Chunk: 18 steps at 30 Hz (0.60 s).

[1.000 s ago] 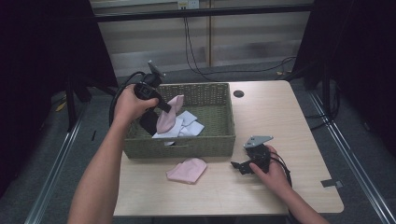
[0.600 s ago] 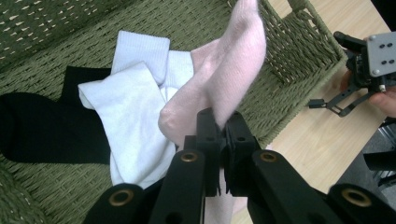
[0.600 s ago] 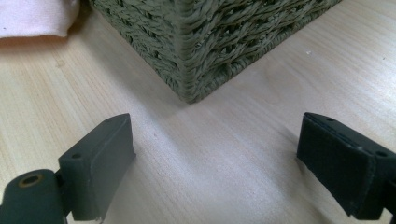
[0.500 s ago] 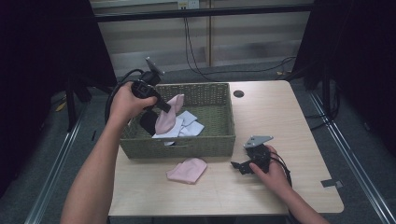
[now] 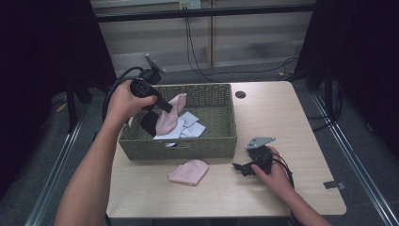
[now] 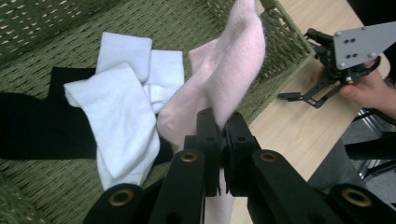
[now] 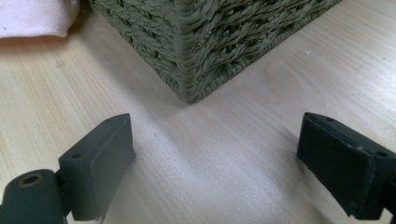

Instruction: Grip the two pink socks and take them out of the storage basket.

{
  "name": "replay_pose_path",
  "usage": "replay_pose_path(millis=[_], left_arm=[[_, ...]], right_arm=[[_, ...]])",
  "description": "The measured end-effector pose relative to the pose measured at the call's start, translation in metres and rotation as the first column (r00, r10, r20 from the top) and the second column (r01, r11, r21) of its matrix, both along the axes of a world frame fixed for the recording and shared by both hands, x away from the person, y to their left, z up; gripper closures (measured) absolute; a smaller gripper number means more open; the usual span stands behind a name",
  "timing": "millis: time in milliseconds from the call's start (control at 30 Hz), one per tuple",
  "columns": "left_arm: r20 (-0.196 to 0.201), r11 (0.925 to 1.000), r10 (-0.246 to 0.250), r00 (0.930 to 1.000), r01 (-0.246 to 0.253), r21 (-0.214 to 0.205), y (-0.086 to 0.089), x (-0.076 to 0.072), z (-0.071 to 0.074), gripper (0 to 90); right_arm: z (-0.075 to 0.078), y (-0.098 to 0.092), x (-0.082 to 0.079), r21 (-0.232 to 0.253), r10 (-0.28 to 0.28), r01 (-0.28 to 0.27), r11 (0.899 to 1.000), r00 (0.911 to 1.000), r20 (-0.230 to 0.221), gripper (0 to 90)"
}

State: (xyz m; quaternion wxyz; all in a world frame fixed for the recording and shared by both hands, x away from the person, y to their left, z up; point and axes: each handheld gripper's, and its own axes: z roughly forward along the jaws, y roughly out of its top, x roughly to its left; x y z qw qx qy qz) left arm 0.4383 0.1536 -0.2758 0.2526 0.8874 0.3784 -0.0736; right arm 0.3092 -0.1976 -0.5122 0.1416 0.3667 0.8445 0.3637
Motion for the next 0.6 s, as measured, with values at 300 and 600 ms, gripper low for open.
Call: replay_pose_path(millis=[300, 600], left_arm=[[0.0, 0.9999, -0.014, 0.9999, 0.014, -0.007, 0.002, -0.008, 0.003, 86.6], [-0.003, 0.9991, -0.03, 0.9996, 0.03, -0.029, 0.003, -0.016, 0.005, 86.6]], right_arm=[[0.0, 0.0, 0.0, 0.0, 0.0, 0.0, 1.0, 1.0, 0.0, 10.2], [0.0, 0.0, 0.0, 0.0, 0.0, 0.0, 1.0, 1.0, 0.0, 10.2]])
